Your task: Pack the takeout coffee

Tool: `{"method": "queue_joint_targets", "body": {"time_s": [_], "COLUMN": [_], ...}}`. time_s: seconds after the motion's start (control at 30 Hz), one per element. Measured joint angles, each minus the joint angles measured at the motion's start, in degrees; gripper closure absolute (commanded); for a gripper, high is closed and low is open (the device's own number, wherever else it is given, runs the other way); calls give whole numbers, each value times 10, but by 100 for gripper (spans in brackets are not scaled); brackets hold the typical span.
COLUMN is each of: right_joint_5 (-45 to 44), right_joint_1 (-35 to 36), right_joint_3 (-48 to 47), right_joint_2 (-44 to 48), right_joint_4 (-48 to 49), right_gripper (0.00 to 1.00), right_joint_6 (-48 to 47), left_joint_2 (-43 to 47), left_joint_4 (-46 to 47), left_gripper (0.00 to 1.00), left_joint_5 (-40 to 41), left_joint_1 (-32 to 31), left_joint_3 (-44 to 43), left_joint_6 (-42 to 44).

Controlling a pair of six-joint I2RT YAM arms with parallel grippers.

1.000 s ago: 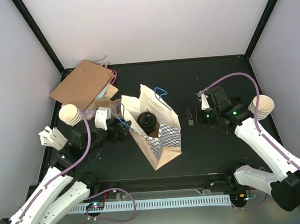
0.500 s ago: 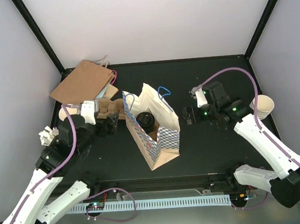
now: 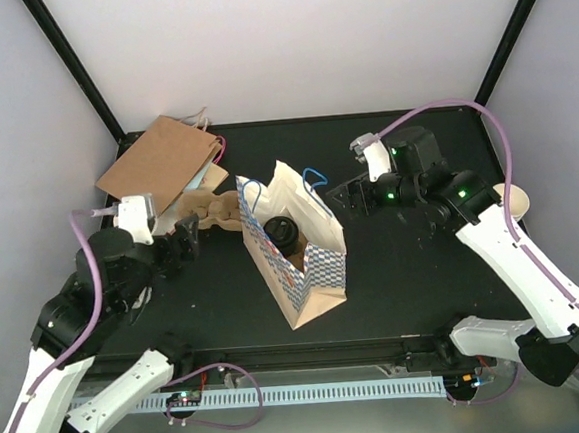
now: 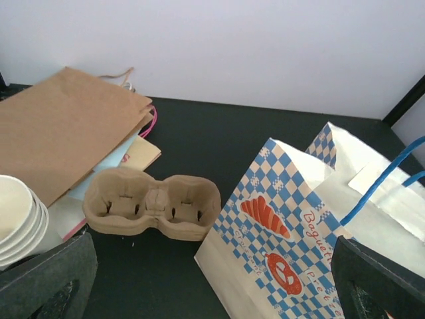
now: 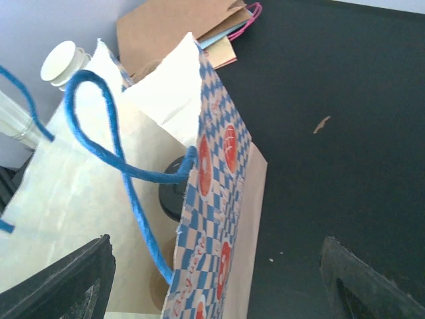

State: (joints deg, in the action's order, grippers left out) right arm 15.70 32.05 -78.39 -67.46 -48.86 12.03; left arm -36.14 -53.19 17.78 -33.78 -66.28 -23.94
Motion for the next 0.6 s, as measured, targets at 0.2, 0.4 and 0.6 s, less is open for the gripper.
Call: {"method": "queue_joint_targets", "body": {"time_s": [0.2, 0.4, 0.6], "right_joint_5": [22, 40, 46], "right_joint_1": [8, 8, 13], "right_joint_3": [-22, -74, -91], "right_joint_2": [-6, -35, -49], "right_joint_4": [7, 11, 14], "right_gripper": [16, 18, 21], "right_joint_6": [8, 24, 33], "left_joint_2": [1, 2, 12], "left_joint_4": [-28, -27, 19], "left_gripper": [1, 1, 6], "left_joint_5": [-4, -89, -204], "left_joint_1": [0, 0, 0], "left_joint_3": [-56, -63, -9], "left_joint_6": [-12, -80, -139]}}
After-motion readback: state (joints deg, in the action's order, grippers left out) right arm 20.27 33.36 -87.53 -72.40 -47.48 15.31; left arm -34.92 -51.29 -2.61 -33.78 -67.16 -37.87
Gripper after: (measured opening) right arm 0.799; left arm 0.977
